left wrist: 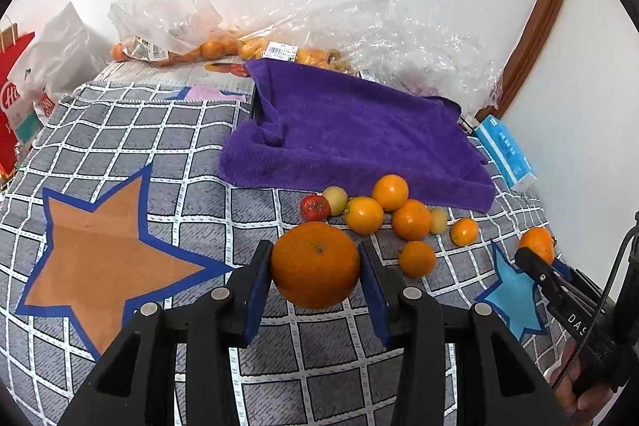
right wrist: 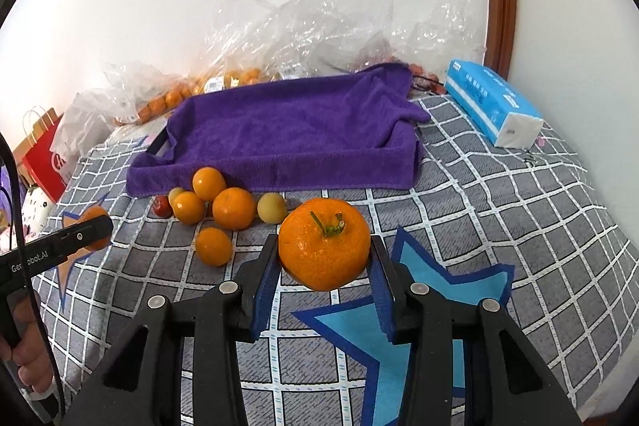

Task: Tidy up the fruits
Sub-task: 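Lift both held tangerines and carry them over the purple towel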

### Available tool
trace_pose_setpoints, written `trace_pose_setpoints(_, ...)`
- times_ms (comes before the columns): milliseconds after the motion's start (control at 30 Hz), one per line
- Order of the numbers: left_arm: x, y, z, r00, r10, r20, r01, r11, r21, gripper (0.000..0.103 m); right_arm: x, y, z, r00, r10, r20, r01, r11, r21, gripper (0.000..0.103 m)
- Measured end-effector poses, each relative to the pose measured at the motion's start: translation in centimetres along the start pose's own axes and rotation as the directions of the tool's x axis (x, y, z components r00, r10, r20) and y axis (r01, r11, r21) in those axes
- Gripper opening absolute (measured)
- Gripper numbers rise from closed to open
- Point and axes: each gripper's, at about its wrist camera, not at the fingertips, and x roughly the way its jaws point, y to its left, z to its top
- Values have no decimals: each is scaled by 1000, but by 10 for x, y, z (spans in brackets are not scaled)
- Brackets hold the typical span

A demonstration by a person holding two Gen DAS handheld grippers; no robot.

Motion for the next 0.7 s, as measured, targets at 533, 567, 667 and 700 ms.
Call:
trace_pose_setpoints(533, -16, -3, 18, 1000, -6, 19, 6, 1000, -3, 41, -11, 14, 16, 1000, 12, 24, -11, 999, -34, 43)
trace_pose_setpoints(567, -16, -3, 19, 1000, -6, 21, 6, 1000, -1, 40, -11, 14, 17, 1000, 13, 25, -12, 999, -34, 43)
trace_pose_setpoints(667, -17, -4, 23, 1000, -7, 22, 7, 1000, 0, 41, -11, 16, 20, 1000, 15, 24, -14, 999, -33, 43)
trace_pose_setpoints(700, -17, -4, 23, 1000, -7, 23, 7, 1000, 0, 40, -10, 16, 21, 1000, 15, 24, -14, 999, -33, 43)
